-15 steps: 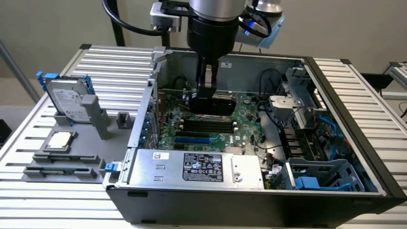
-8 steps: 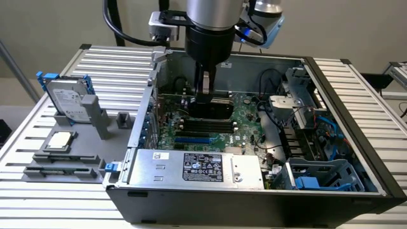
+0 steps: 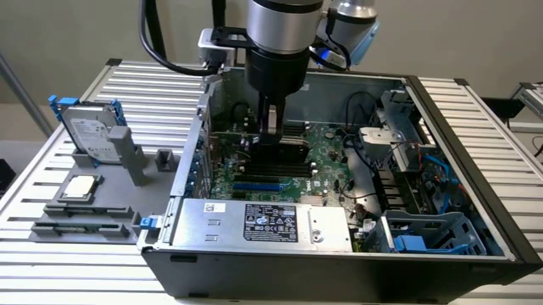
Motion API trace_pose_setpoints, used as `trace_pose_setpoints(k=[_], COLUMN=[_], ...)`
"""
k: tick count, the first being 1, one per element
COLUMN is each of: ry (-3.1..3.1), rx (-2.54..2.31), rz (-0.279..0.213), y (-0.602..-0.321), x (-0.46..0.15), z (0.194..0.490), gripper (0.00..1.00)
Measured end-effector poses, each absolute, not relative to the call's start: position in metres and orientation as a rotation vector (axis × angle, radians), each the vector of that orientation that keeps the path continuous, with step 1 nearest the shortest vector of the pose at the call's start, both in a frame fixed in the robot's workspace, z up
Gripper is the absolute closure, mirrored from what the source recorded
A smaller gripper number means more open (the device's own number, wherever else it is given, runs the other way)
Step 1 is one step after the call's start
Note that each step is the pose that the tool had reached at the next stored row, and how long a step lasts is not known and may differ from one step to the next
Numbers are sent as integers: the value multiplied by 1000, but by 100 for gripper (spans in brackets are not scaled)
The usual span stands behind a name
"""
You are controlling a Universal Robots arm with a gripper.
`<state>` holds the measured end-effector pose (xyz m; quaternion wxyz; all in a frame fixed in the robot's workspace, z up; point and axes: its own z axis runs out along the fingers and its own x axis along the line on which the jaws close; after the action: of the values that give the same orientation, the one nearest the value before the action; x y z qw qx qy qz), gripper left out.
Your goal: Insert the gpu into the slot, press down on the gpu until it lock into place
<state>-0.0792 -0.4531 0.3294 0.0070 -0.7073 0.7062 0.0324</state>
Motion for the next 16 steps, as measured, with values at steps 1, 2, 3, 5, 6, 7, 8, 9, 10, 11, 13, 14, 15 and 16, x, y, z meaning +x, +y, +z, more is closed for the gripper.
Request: trace_pose_setpoints(k=[1,2,3,5,6,7,8,9,10,11,13,14,15,16], ry=[2208,2208,2208,2208,2208,2208,2208,2209,2210,2212,2221,2228,2235,2239], rx=[-2212,-2212,-2212,-2212,-2212,-2212,-2212,-2211,-2210,-2208,-2198,-2191,-2184,-2179], rz=[102,102,102,102,102,102,102,102,102,102,102,102,102,101], y=[-453,-453,-453,-453,-453,-453,-453,-453,-453,-453,-453,-453,-453,-453], x=[-79,-79,-80,-80,-80,-80,-80,-80,-80,-80,-80,-81,-81,-82], z=[328,326,324,320,318,317,315,313,311,309,306,304,302,300], gripper=[74,74,74,74,74,74,74,74,74,74,74,74,74,74])
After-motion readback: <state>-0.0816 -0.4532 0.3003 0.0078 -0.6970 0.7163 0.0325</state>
